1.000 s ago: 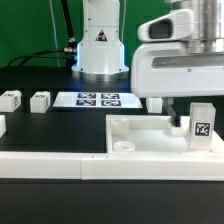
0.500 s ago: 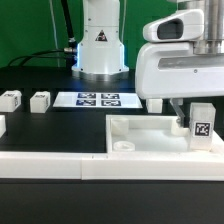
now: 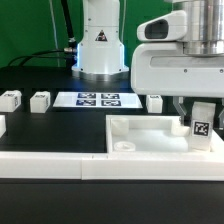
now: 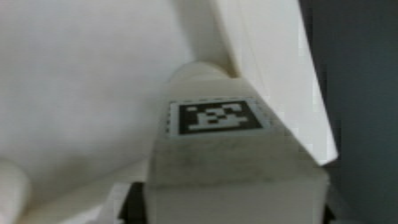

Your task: Assemble square table

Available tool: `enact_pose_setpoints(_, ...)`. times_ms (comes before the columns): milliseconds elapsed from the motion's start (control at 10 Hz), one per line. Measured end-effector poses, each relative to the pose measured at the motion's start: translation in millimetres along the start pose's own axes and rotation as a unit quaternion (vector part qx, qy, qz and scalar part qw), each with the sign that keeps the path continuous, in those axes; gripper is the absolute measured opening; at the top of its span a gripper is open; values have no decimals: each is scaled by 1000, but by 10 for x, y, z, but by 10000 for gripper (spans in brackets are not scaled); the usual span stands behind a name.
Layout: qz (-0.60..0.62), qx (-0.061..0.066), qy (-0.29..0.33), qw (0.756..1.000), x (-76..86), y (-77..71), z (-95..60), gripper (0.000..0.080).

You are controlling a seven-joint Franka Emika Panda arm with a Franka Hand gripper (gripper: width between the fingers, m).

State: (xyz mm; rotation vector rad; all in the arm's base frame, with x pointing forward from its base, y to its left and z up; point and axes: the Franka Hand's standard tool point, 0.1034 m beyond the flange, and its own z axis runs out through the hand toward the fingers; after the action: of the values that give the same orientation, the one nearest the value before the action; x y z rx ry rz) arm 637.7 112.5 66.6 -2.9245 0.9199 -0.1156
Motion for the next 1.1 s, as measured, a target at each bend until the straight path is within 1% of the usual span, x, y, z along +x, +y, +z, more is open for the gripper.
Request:
enact_pose_setpoints(100, 91, -8, 3, 996, -9, 16, 2, 294)
enact_pose_setpoints(200, 188, -11, 3, 982, -14, 38, 11, 294)
enact_pose_setpoints(300, 297, -16, -4, 955, -36, 51, 7, 294)
enact_pose_setpoints(400, 390, -12, -14, 921, -34, 72, 12, 294)
enact_pose_setpoints(500, 422, -8, -21, 906, -29, 83, 15, 294)
enact_pose_setpoints(600, 456, -7, -27, 889, -26, 94, 14, 294)
enact_pose_setpoints(700, 468, -7, -30, 883, -26, 99, 14, 294)
enact_pose_setpoints(800, 468, -8, -29, 883, -28, 96, 14, 298)
enact_pose_setpoints(900, 456, -7, -30, 890, -29, 97, 17, 298)
enact_pose_setpoints(1000, 454, -7, -29, 890, -32, 93, 17, 513)
enact_pose_setpoints(1100, 361, 4, -19, 932, 2, 55, -2, 513)
